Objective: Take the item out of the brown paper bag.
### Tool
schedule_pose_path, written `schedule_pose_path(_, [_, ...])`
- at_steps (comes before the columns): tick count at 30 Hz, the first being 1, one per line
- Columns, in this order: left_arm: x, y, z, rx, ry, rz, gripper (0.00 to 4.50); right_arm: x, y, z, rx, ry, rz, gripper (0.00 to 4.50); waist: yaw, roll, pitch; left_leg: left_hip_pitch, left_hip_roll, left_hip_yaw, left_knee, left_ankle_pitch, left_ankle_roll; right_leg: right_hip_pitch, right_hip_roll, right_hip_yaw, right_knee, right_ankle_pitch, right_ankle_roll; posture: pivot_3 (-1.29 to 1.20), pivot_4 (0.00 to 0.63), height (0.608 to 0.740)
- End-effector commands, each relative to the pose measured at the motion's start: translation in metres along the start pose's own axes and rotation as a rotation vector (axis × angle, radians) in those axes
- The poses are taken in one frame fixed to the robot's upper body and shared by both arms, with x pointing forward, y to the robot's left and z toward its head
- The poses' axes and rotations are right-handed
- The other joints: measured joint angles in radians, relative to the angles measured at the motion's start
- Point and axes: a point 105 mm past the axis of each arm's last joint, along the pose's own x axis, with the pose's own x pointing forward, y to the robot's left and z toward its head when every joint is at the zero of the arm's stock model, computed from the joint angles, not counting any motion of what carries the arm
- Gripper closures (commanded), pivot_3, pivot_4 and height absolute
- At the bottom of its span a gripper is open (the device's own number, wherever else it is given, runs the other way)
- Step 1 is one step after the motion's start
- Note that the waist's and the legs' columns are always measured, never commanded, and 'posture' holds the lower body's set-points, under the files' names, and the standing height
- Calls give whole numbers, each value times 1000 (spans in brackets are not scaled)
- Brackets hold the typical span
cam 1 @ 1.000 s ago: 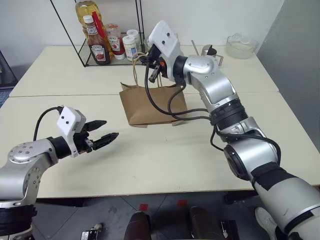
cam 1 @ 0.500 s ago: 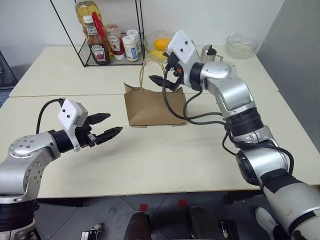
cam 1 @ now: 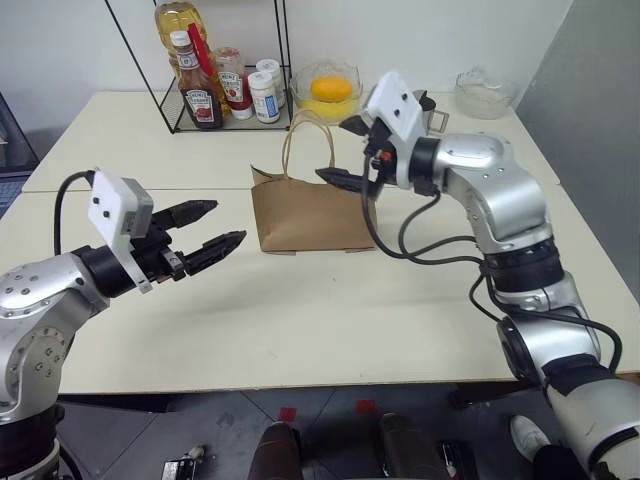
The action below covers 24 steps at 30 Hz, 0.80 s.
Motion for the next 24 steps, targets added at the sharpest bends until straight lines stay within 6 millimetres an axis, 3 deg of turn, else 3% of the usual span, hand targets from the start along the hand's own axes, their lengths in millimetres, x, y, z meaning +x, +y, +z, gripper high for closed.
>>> schedule_pose_path(1, [-6,2,18,54,-24,30,900,-29,4,11,0,-32,10,31,1,0,0,0,0,0,0,0,0,0,0,0,0,0,0,0,150,740])
schedule_pose_path(9, [-2,33,16,110,25,145,900,-84,33,-11,101,19,20,31,3,0,0,0,0,0,0,0,0,1,0,0,-1,0,0,0,150,740])
schedule_pose_path(13, [7,48,17,163,45,156,900,-95,48,-12,148,23,5,31,3,-1,0,1,0,0,0,0,0,1,0,0,-1,0,0,0,150,740])
schedule_pose_path(24, [63,74,13,290,90,43,900,-103,72,-18,218,19,-156,31,15,-1,0,1,0,-1,0,0,0,3,1,-1,-2,0,0,0,150,740])
